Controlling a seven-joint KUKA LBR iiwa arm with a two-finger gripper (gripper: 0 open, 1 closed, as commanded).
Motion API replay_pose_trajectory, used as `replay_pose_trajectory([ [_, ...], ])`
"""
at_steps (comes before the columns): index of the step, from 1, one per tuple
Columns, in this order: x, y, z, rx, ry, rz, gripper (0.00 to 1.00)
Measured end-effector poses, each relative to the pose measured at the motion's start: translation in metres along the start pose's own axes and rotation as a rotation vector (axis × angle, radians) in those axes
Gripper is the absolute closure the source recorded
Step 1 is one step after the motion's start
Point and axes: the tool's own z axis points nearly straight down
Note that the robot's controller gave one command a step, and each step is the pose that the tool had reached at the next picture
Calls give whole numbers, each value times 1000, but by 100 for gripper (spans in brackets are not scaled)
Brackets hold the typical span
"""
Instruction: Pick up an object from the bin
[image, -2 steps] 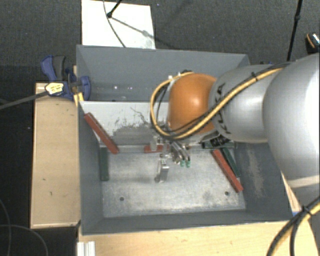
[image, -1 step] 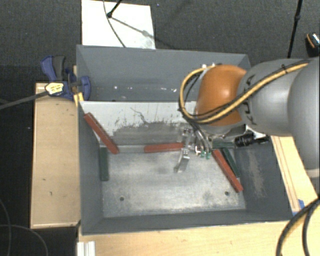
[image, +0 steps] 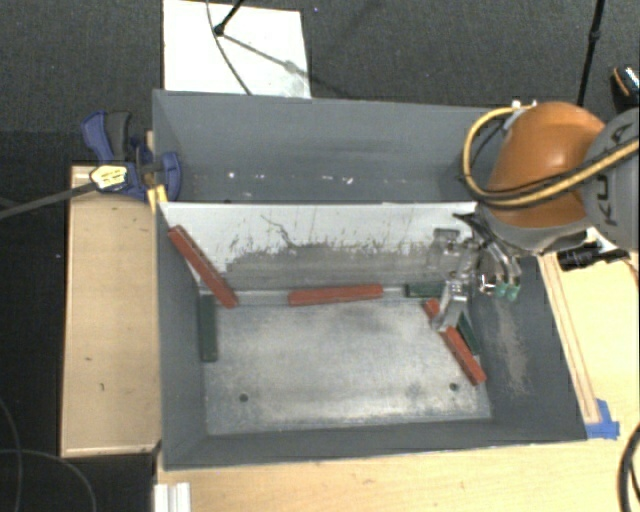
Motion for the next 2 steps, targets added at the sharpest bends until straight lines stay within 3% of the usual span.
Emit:
replay_pose_trajectory([
  [1, 19, -43, 100, -2, 14, 123, 0],
  [2, 12, -83, 100, -19, 6, -392, 0],
])
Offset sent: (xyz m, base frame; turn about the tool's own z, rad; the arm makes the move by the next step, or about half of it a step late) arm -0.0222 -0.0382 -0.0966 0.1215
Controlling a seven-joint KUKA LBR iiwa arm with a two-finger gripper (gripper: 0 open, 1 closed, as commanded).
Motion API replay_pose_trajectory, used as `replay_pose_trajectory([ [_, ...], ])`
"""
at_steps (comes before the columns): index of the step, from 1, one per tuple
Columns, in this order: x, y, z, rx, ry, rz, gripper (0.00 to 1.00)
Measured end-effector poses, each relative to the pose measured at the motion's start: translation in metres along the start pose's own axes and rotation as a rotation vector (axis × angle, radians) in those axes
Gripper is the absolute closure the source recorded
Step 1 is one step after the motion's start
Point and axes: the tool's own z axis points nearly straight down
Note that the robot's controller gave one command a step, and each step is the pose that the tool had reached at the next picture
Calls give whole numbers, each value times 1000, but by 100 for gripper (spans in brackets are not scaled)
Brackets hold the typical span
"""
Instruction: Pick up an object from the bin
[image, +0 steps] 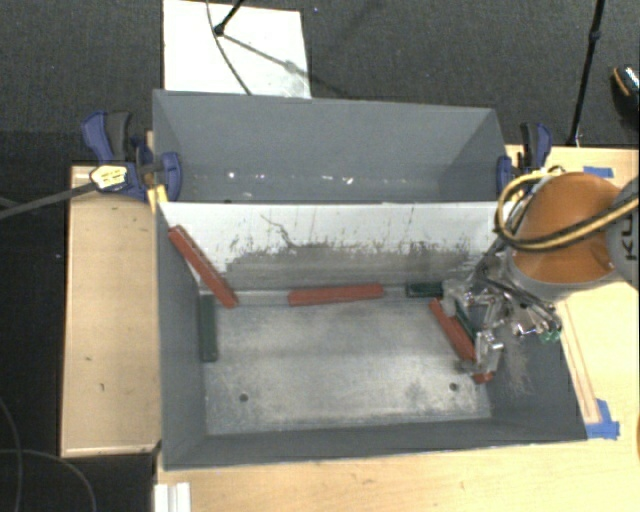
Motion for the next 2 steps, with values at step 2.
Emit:
replay_pose_trajectory([
  [2, 58, 7, -68, 15, 1, 144, 100],
])
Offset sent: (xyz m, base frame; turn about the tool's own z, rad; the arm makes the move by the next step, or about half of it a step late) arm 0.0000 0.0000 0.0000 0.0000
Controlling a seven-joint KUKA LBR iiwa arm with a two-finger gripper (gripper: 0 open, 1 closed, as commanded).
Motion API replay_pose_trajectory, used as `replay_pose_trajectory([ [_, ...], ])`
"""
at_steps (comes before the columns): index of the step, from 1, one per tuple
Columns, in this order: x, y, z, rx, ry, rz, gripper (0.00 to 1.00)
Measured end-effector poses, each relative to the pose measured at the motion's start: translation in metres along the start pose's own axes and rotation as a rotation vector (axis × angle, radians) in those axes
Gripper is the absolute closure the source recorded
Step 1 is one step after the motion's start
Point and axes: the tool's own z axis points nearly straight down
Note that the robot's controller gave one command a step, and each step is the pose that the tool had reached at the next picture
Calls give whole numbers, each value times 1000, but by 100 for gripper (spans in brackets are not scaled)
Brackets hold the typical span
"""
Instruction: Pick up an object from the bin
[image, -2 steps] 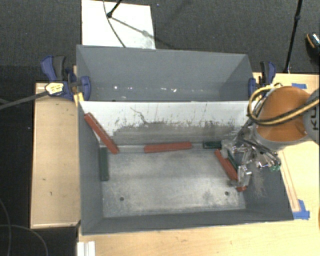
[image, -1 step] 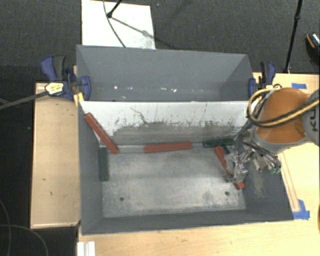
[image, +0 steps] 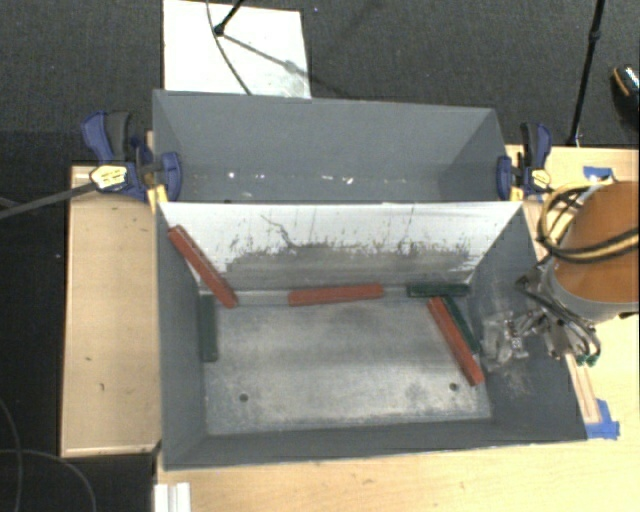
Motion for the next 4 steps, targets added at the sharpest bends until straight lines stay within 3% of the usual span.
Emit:
replay_pose_trajectory([
  [1, 0, 0, 2, -2, 2, 2, 0],
  [2, -41, 46, 70, -4, 4, 334, 0],
  [3, -25, 1, 63, -3, 0, -469, 0],
  [4, -25, 1, 63, -3, 1, -465, 100],
])
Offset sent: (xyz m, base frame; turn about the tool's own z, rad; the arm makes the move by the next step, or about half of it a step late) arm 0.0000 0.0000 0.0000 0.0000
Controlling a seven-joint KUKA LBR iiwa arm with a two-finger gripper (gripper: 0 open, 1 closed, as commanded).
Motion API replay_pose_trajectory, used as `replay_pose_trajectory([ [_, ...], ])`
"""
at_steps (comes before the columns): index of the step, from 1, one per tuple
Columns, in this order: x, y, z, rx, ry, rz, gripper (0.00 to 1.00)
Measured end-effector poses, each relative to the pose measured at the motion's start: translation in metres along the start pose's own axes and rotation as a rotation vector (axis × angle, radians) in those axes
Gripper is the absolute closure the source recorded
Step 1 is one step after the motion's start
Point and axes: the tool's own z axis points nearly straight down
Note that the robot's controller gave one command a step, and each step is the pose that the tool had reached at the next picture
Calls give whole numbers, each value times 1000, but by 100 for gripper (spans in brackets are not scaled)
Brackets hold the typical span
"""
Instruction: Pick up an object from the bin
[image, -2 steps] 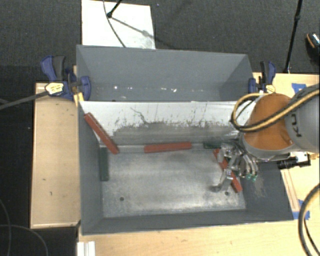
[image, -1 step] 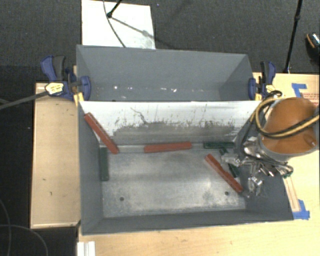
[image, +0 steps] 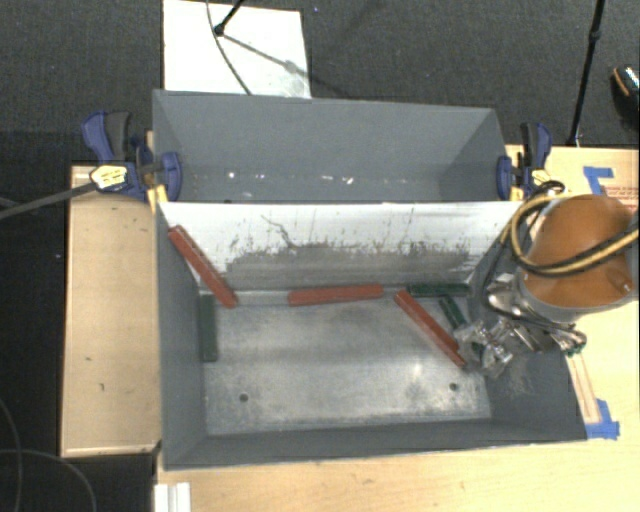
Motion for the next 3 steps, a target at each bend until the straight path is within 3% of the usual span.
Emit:
replay_pose_trajectory([
  [1, 0, 0, 0, 0, 0, 3, 0],
  [2, -34, 38, -5, -2, 2, 148, 0],
  [3, -49, -19, 3, -12, -3, -406, 0],
])
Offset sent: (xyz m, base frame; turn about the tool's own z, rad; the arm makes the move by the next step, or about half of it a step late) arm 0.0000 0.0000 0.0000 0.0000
